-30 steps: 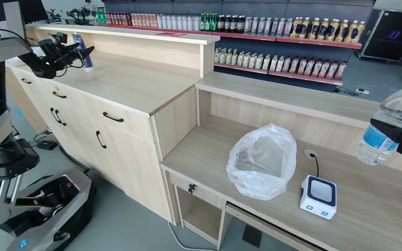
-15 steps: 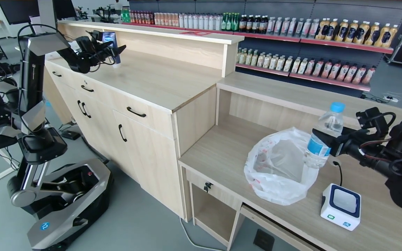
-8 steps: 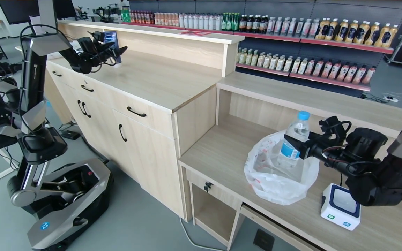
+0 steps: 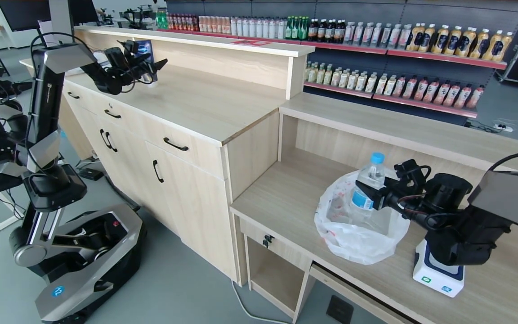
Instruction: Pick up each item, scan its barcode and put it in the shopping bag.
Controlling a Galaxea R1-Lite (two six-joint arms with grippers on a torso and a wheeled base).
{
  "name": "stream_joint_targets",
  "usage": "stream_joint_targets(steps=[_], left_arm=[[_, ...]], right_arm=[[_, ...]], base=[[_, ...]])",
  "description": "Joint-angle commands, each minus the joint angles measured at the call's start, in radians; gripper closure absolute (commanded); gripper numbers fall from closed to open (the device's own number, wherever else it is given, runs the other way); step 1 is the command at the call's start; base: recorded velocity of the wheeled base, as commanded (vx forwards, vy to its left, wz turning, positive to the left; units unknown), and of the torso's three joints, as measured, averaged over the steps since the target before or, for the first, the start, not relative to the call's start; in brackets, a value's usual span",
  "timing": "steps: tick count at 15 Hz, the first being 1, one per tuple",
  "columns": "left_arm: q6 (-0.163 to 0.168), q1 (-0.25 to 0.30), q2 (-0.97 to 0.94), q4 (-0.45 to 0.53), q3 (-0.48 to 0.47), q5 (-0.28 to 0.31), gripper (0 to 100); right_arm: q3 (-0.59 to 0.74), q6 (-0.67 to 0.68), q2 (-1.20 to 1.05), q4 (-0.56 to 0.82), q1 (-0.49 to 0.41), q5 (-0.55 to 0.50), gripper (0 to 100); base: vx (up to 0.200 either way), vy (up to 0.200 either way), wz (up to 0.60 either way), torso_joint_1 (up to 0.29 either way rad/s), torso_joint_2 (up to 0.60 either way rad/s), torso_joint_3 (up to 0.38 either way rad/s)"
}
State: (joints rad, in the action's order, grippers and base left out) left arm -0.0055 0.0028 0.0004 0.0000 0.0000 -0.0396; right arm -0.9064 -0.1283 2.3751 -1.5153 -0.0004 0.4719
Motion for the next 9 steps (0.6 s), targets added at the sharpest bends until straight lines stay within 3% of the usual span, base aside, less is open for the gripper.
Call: stream_joint_targets(steps=[1,9], left_arm=[[-0.001,0.000,0.000,0.000,0.000,0.000,0],[-0.001,0.000,0.000,0.000,0.000,0.000,0]], right_arm=[[-0.046,0.012,0.052,0.000,0.010,0.001,100],[-0.155,0.022,0.154,-0.002,0.043,-0.003,100]], base=[[0.000,0.000,0.00,0.000,0.00,0.000],[0.000,0.000,0.00,0.000,0.00,0.000]])
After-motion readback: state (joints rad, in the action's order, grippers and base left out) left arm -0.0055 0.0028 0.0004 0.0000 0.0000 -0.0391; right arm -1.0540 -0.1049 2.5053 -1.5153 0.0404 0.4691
